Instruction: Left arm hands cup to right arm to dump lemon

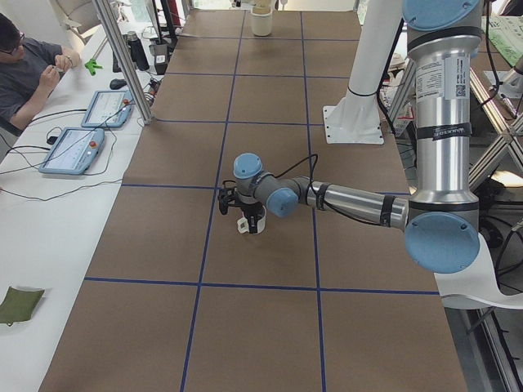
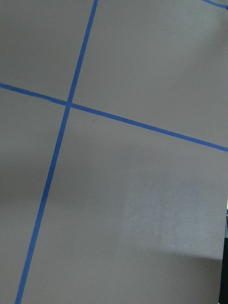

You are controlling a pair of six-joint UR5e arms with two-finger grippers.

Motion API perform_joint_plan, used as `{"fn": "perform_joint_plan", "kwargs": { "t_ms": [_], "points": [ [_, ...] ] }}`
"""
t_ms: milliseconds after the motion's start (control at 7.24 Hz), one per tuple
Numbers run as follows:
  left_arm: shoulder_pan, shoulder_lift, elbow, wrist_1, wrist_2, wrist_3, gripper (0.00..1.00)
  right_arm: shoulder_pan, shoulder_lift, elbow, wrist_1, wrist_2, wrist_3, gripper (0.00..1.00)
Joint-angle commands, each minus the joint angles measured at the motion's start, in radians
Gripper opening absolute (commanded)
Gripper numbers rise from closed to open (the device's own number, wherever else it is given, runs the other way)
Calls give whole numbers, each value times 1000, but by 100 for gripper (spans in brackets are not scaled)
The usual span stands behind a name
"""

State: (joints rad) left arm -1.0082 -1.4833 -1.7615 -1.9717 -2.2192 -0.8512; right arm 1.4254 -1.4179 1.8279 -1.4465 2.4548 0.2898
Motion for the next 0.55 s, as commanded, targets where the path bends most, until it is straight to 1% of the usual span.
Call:
{"fn": "perform_joint_plan", "kwargs": {
  "t_ms": [0,138,276,414],
  "points": [
    [0,-6,2,1,-1,1,11,-2,16,1,-2,4,0,100],
    [0,-6,-6,1,-2,0,0,-5,28,-1,-6,3,2,100],
    [-6,-5,-30,7,-25,-3,0,-8,30,-1,-6,7,2,100],
    [-15,-6,-53,33,-75,-3,0,-11,48,-1,-3,4,0,100]
  ]
}}
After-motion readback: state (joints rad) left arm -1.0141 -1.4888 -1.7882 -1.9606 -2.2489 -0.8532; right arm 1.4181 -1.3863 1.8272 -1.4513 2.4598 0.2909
